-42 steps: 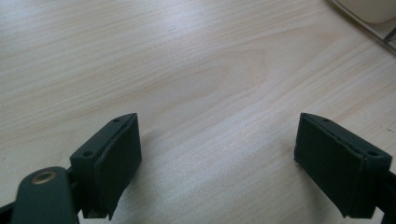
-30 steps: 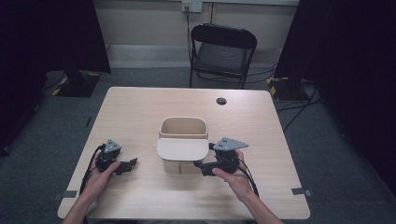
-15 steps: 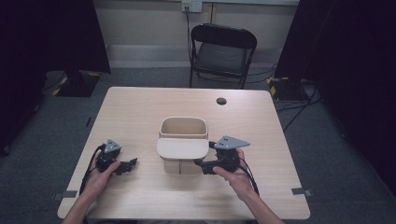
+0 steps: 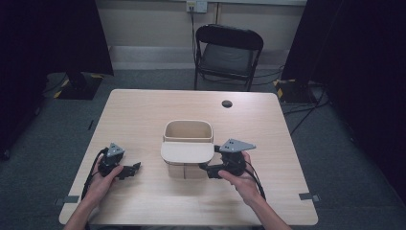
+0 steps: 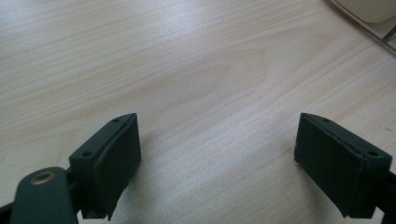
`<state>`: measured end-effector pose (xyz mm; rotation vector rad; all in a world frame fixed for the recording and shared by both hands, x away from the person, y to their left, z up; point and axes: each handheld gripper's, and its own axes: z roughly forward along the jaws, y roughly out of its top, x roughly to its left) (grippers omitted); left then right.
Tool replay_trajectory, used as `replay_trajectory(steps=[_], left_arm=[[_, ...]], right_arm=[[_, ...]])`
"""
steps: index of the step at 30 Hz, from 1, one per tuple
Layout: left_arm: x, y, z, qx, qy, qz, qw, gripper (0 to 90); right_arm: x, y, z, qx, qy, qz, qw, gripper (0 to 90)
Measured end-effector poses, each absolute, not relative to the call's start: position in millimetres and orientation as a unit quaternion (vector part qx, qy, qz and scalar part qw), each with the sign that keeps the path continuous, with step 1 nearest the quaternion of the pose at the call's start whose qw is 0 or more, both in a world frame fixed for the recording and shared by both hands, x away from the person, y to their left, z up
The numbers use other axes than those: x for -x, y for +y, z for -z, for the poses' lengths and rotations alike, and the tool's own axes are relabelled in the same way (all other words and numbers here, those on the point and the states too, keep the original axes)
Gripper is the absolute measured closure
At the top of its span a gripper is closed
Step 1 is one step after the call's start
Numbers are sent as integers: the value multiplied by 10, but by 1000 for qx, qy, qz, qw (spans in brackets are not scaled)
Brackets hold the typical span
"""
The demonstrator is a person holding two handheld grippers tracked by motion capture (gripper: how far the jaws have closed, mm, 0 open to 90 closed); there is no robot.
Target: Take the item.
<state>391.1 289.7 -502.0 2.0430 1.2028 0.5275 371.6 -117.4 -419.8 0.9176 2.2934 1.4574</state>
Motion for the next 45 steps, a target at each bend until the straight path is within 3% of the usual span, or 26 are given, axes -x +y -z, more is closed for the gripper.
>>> replay_trajectory(steps=[45], left_arm=[[-3911, 2898, 5019, -789, 464, -204, 348, 140]], right_arm=[[-3756, -1194, 4079, -313, 782, -517, 153, 194]])
